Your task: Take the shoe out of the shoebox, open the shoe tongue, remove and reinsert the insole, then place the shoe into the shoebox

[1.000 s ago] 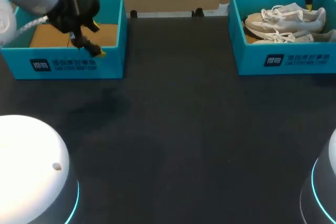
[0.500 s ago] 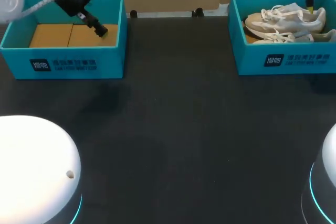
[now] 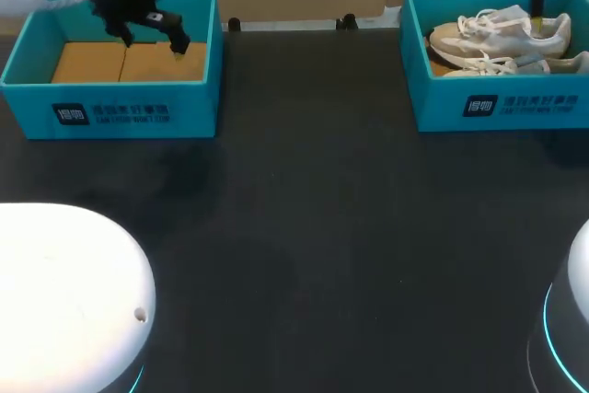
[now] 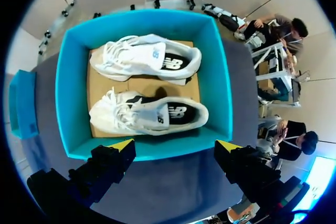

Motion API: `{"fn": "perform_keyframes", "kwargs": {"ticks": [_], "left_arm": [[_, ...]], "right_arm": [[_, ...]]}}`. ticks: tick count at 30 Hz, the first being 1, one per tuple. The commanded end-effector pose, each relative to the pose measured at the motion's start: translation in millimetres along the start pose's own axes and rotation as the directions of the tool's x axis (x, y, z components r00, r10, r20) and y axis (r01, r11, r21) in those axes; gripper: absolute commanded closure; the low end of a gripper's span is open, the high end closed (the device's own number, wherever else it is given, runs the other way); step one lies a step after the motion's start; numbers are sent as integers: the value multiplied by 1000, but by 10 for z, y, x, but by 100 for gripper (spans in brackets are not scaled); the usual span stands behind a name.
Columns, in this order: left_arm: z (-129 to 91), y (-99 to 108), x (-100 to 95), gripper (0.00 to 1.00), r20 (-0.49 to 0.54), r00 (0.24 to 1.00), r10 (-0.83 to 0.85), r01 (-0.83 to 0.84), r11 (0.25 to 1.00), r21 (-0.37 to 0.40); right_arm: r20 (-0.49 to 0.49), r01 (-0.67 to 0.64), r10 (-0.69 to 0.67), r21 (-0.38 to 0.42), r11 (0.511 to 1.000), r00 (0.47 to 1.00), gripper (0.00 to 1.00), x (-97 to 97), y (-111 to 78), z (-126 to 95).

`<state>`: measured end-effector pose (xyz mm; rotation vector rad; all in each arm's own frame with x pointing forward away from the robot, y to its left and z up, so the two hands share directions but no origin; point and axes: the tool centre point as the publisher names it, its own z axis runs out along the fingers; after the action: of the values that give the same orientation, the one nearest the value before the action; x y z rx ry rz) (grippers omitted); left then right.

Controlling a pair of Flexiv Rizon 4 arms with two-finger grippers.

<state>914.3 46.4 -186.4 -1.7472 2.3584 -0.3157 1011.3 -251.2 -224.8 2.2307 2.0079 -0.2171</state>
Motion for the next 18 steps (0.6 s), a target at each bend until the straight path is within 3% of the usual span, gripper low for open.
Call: {"fn": "perform_keyframes", "kwargs": {"ticks": [1, 13, 18], "left_arm": [[52, -26, -40, 0, 8, 990, -142, 143, 988, -59], [206, 65, -226, 0, -17, 979, -201, 200, 978, -67], [228, 96, -279, 0, 3, 974, -225, 225, 971, -84]], "right_arm": [[-40, 3, -4, -38, 999, 999, 0, -29, -266, -43], [-49, 55, -56, -19, 998, 997, 0, 173, -873, -112], [-117, 35, -41, -56, 998, 992, 0, 223, -1077, -64]]}}
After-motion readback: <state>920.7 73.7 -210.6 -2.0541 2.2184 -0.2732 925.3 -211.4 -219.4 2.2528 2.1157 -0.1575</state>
